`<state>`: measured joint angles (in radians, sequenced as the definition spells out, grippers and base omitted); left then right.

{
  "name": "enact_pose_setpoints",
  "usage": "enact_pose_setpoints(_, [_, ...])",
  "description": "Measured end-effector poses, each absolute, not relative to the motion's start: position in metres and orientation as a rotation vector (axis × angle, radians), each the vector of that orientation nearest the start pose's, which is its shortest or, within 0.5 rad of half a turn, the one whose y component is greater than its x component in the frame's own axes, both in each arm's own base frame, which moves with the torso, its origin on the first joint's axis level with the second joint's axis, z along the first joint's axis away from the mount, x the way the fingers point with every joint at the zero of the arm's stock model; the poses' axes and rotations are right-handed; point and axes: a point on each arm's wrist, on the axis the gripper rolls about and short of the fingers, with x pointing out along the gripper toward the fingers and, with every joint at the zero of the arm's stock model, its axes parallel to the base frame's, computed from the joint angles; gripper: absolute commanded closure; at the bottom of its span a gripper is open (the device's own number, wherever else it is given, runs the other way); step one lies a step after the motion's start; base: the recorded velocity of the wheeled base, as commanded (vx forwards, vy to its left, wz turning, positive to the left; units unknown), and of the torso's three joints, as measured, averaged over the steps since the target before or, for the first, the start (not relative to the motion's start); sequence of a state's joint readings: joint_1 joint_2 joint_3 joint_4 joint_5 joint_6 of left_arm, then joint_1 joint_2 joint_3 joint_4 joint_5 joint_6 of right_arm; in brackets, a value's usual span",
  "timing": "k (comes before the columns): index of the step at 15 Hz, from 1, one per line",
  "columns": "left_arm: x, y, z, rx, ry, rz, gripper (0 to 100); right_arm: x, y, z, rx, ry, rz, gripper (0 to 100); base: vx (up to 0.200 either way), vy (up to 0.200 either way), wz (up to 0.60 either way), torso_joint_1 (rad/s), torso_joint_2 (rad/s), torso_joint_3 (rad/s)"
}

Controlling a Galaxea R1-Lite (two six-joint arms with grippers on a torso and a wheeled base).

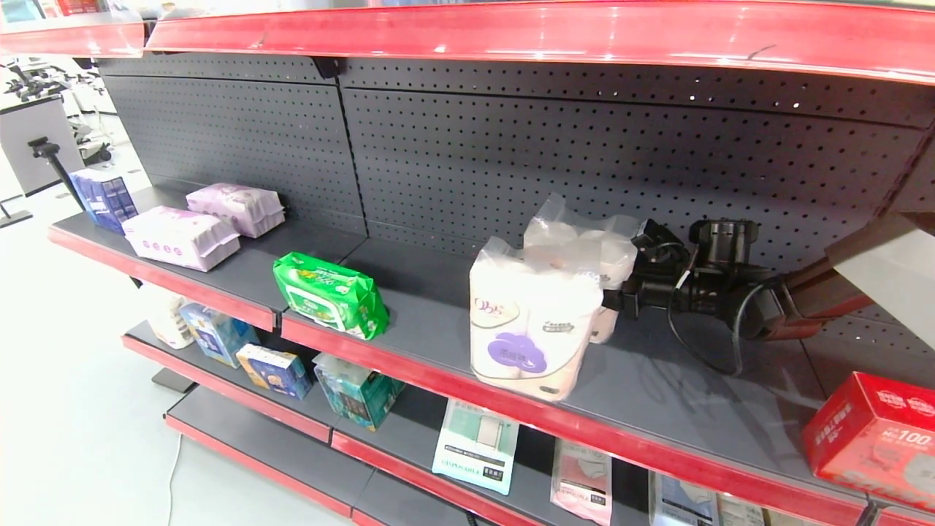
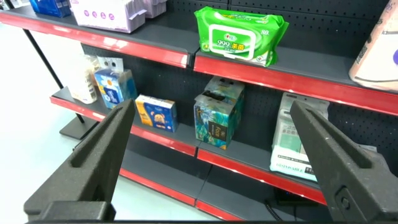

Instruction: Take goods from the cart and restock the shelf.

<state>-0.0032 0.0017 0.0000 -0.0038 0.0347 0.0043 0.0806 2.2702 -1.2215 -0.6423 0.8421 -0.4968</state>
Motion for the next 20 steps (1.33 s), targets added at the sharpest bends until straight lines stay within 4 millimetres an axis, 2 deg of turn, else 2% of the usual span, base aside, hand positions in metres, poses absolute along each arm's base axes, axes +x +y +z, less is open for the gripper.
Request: enact_pose_setpoints(20, [-0.0227, 0.0009, 0.0760, 0.005, -0.002, 0.031, 0, 0.4303, 0.0542, 0.0747, -0.309, 0.180, 0.944, 100, 0.000, 0.000, 0.00, 0.000, 0.00, 0.000])
